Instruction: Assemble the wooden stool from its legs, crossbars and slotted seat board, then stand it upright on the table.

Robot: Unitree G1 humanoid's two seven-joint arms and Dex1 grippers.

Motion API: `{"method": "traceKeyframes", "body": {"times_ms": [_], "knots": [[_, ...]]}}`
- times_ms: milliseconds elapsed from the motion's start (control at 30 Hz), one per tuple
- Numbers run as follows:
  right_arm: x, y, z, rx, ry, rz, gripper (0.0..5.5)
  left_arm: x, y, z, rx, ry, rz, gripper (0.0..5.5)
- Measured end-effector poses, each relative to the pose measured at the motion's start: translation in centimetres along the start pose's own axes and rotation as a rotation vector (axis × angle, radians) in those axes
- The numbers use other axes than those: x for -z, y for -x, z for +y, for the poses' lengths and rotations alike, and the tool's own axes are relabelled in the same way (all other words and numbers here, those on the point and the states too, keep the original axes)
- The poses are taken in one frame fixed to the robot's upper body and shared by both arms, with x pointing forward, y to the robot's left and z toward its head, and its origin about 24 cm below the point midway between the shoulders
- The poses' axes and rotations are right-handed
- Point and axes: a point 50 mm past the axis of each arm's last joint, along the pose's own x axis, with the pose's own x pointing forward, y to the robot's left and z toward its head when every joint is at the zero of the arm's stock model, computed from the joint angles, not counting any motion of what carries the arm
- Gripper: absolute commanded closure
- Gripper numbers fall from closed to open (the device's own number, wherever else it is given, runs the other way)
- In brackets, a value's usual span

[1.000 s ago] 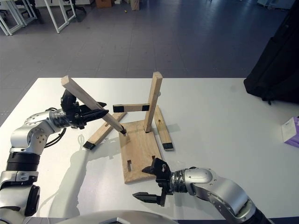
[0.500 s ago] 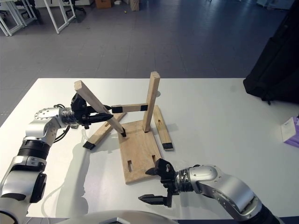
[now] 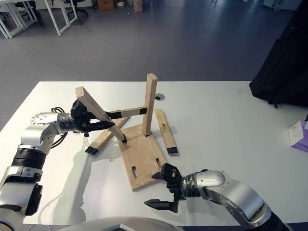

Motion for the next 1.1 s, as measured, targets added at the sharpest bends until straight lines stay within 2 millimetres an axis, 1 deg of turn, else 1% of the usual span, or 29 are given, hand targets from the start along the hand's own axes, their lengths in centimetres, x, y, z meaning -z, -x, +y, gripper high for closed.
{"method": "traceKeyframes", "body": {"times_ms": [233, 567, 767, 867, 933, 1000, 1033, 1100], "knots": [[0.0, 0.0, -0.1, -0.010, 0.019, 0.004, 0.48, -0.3, -0.2, 1.1, 0.015, 0.059, 0.018, 3.44], [0.0, -0.1, -0.1, -0.011, 0.034, 0.006, 0.48, -1.0, -0.7, 1.2, 0.048, 0.023, 0.076, 3.44], [-0.2, 0.1, -0.2, -0.006, 0.038, -0.007, 0.48, -1.7, -1.4, 1.5, 0.058, 0.015, 0.116, 3.44], [-0.4, 0.7, -1.2, 0.081, 0.011, -0.028, 1.02, -1.9, -1.7, 1.5, 0.057, 0.005, 0.132, 3.44], [-1.0, 0.9, -2.1, 0.155, -0.030, -0.099, 1.44, -1.5, -2.0, 1.5, 0.047, 0.008, 0.153, 3.44], [-2.6, 1.0, -3.2, 0.234, -0.068, -0.222, 1.91, -1.0, -2.0, 1.4, 0.037, 0.010, 0.159, 3.44], [-4.0, 0.9, -3.4, 0.255, -0.097, -0.331, 2.11, -1.0, -2.1, 1.4, 0.037, 0.006, 0.159, 3.44], [-6.5, 0.5, -3.3, 0.246, -0.162, -0.524, 2.51, -0.9, -2.1, 1.3, 0.033, -0.006, 0.159, 3.44]]}}
